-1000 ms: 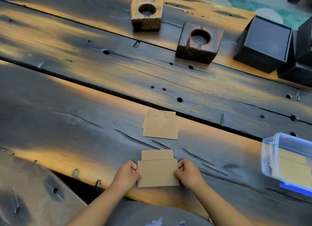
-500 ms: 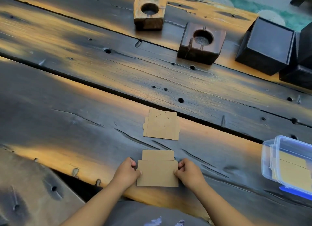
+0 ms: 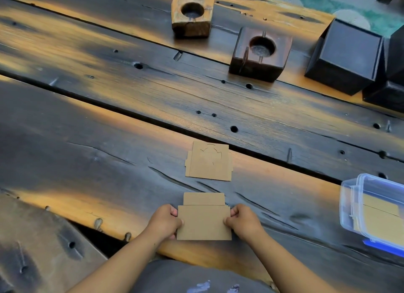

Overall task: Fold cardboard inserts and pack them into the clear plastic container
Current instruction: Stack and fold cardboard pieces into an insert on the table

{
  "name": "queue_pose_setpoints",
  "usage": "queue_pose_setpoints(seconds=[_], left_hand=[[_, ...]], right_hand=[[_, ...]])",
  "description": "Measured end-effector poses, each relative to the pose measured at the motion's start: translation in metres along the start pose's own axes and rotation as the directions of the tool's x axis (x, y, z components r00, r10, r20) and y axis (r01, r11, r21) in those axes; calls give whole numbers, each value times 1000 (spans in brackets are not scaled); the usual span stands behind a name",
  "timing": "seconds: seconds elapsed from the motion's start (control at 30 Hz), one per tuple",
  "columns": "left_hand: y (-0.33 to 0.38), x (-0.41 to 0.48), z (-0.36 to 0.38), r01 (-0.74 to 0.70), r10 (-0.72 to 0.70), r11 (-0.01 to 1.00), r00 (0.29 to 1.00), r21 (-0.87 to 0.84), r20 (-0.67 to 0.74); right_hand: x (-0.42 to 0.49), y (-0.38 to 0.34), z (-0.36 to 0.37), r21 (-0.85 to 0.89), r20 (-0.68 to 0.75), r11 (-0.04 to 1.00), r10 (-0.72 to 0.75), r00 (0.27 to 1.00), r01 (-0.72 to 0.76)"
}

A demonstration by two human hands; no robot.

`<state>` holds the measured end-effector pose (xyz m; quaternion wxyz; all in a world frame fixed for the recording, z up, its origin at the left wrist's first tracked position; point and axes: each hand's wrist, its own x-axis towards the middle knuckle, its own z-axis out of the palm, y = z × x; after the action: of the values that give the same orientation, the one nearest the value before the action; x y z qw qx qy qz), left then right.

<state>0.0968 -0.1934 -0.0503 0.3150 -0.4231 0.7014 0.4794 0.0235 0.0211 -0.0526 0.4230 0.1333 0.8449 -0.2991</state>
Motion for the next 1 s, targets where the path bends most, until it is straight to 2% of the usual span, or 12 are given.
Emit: queue_pose_setpoints(seconds=[0.5,1.0], left_hand=[[64,24,-23,-134,129,985,990,-109,-50],[116,80,-37,-153,146,984,986,-88,-78]], right_hand=[[38,-40,-39,136,-72,987,-73,995,83],[96,-78,-64,67,-181,985,-146,973,160]])
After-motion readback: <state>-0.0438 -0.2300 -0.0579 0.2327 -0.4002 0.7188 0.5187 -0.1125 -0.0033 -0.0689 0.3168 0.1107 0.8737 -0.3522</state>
